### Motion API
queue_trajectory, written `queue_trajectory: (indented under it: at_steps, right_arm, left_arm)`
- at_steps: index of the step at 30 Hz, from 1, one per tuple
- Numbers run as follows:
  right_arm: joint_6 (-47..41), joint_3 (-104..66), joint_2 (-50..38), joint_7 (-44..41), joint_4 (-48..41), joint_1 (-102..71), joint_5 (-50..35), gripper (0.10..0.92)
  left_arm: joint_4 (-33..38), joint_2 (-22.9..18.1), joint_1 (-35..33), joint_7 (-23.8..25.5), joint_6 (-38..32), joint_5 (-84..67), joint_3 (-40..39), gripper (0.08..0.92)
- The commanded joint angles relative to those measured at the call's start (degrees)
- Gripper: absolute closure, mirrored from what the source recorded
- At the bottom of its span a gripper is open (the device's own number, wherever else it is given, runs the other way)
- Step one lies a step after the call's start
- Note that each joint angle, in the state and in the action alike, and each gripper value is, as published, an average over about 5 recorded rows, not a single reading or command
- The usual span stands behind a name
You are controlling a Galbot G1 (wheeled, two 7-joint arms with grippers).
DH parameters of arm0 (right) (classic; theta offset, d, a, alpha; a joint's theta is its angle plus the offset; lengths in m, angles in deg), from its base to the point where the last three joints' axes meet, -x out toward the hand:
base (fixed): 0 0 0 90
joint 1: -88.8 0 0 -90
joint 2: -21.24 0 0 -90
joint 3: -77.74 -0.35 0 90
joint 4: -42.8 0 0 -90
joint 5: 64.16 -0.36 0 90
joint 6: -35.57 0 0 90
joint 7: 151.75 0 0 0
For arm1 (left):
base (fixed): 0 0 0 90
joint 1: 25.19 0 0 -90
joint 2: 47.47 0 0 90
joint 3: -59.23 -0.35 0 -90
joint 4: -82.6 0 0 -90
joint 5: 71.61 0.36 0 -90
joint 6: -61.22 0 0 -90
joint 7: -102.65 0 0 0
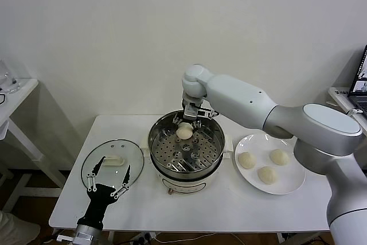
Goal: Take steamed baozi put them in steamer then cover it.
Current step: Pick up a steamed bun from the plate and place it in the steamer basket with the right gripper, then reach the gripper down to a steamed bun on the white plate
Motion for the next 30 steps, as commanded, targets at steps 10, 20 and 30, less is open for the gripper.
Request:
queue_trajectory:
  at_steps: [10, 20, 30]
  right_arm:
    - [-6.06, 0.86, -6.06, -4.17, 7.59, 4.92, -9.71, 0.203]
    - [-32.95, 11.87, -24.05, -3.64, 13.25, 18.97, -43.16, 0.203]
    - [-43.61, 25.18, -37.08, -0.21, 14.78, 18.96, -50.3, 0.203]
  left_arm:
    - [0.33, 0.13, -0.3, -0.01, -0.1, 0.0, 0.47, 0.177]
    - [0.84, 0.34, -0.26, 0.01, 0.01, 0.2, -0.37, 0.177]
    - [0.95, 0.62, 0.14, -0.08, -0.06, 0.35, -1.37, 0.177]
